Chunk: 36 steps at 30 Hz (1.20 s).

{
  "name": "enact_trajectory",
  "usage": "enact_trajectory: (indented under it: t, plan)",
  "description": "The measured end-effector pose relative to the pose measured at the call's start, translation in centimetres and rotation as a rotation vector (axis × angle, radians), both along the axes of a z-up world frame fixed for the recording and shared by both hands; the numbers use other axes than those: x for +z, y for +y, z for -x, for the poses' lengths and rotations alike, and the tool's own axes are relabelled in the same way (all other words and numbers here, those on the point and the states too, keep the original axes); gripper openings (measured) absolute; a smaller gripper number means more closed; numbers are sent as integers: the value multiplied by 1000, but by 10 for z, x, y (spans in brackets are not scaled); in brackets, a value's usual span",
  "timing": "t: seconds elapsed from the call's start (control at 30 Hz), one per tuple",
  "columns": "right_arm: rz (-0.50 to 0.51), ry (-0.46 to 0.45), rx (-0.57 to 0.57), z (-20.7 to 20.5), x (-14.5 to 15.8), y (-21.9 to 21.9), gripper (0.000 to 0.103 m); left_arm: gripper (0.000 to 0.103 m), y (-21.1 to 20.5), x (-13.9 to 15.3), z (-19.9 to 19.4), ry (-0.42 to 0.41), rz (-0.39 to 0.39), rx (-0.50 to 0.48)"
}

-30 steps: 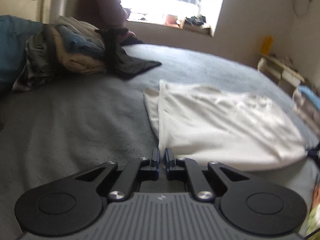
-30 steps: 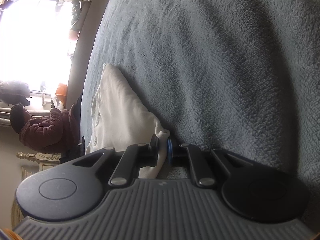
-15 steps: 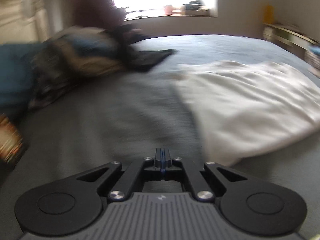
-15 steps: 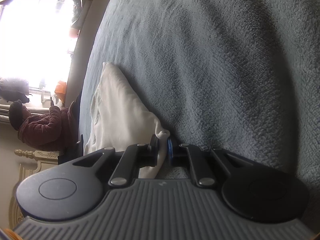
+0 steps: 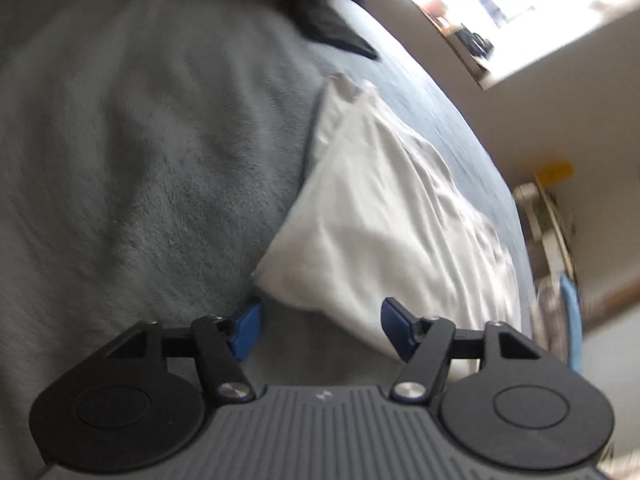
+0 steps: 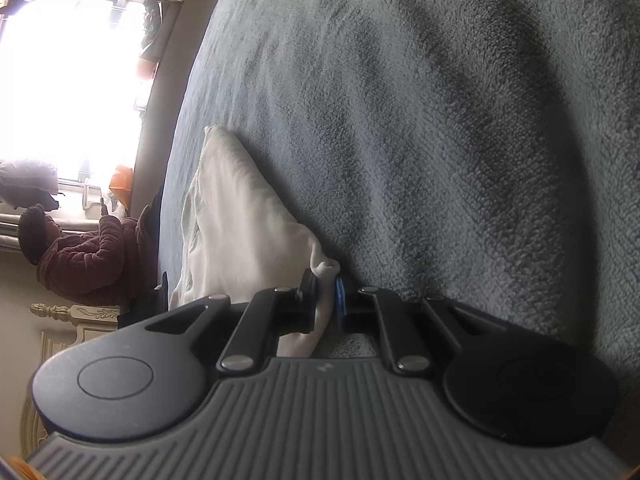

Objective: Fold clothes

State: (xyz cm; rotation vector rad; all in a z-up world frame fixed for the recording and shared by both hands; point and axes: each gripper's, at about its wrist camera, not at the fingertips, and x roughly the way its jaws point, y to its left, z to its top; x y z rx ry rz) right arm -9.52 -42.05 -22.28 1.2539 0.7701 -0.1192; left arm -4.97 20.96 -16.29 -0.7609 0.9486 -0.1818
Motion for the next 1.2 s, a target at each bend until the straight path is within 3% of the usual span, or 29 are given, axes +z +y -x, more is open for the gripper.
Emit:
enact_trajectory:
  t: [0.03, 0.07, 0.13, 0.47, 0.6, 0.67, 0.73, 0.87, 1.0, 1.07, 1.2]
  plan:
    - [-1, 0, -3, 2, 1, 0, 7, 37, -1, -1, -2, -15, -2, 20]
    - [-2, -2, -5, 3, 1, 0, 7, 6, -2, 0, -4, -25, -11, 35]
    - [-6, -6, -12, 4, -1, 0, 7, 7, -3, 4, -6, -34, -36, 49]
    - [5, -7, -21, 4, -3, -1, 6, 6, 20, 32, -2, -140, -15, 71]
    - [-3, -9, -27, 5, -4, -2, 6, 7, 23, 15, -3, -121, -45, 45]
    - [-8, -10, -30, 6, -5, -2, 6, 7, 31, -3, 0, -70, -26, 55]
    - [-19, -8, -31, 7, -6, -4, 6, 8, 33, -11, 3, -71, -15, 56]
    - [-71, -5, -36, 10, -8, -10, 7, 20, 39, -8, 4, -67, -9, 41]
    - [-122, -1, -41, 14, -11, -16, 11, 23, 49, 8, 14, -73, -64, 47]
    - [-128, 2, -46, 16, -8, -18, 14, 32, 56, 17, 20, -81, -99, 65]
    - [-1, 8, -74, 26, 19, -24, 19, 37, 56, 42, 29, -135, -201, 74]
